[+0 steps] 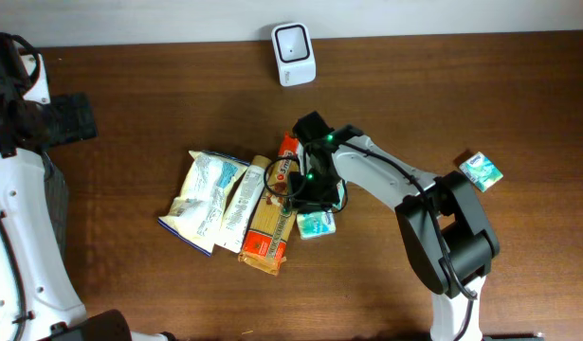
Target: Scan the item barcode
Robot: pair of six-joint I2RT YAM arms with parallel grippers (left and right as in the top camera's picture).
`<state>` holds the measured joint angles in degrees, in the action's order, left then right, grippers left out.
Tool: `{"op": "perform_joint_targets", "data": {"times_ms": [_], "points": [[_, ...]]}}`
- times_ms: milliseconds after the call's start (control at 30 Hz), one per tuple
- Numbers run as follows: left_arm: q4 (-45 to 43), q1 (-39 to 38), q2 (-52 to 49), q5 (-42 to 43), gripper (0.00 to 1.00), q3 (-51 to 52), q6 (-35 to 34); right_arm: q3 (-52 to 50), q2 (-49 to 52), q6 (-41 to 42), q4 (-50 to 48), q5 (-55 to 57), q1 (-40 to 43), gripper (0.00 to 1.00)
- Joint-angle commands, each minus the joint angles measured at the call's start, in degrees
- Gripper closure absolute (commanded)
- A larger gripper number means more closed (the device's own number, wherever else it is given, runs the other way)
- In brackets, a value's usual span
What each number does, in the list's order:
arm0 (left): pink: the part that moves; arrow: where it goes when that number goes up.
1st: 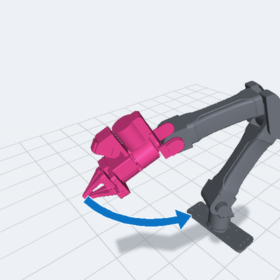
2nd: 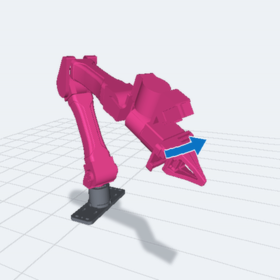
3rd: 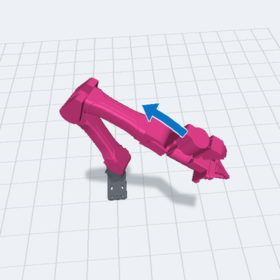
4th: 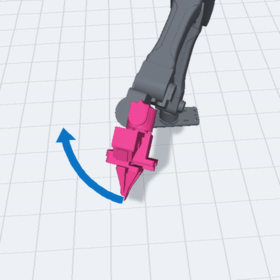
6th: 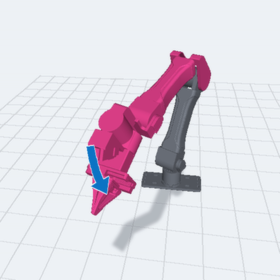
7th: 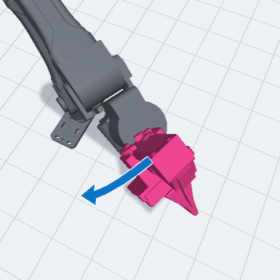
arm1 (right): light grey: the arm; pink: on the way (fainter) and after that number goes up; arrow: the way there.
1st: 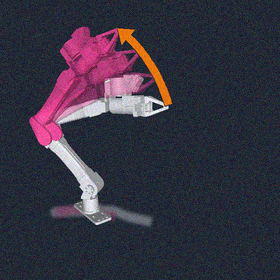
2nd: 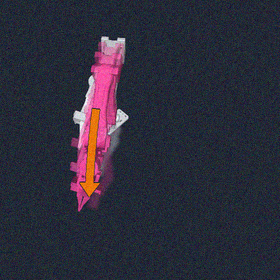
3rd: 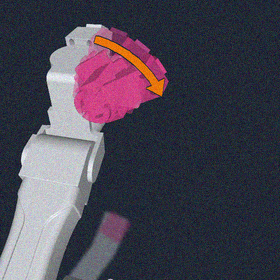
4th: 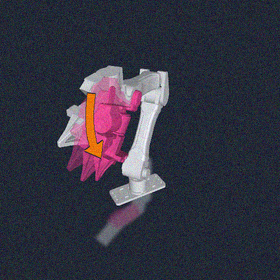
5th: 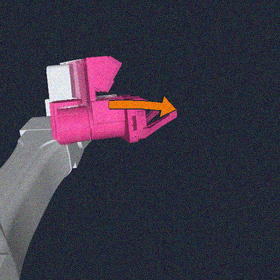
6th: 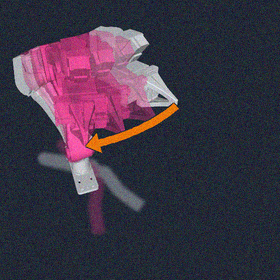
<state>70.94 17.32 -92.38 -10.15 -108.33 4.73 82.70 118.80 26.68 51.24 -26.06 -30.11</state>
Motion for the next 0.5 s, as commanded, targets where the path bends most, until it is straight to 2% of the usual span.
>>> {"op": "perform_joint_targets", "data": {"times_ms": [0, 133, 200, 367, 467], "points": [[-0.1, 0.1, 0.7, -0.6, 0.01, -0.3, 0.0, -0.1, -0.4, -2.9, 4.2, -1.8, 0.3, 0.6], [-0.1, 0.1, 0.7, -0.6, 0.01, -0.3, 0.0, 0.0, -0.4, -11.9, 16.1, -0.5, 4.9, 0.6], [-0.1, 0.1, 0.7, -0.6, 0.01, -0.3, 0.0, 0.0, -0.4, -12.4, 20.5, 5.4, 8.7, 0.6], [-0.1, 0.1, 0.7, -0.6, 0.01, -0.3, 0.0, 0.4, -1.2, -15.8, 23.8, 7.7, 17.6, 0.62], [-0.1, 0.1, 0.7, -0.6, 0.01, -0.3, 0.0, 0.3, -3.4, -17.3, 27.3, 7.7, 18.5, 0.62]]}}
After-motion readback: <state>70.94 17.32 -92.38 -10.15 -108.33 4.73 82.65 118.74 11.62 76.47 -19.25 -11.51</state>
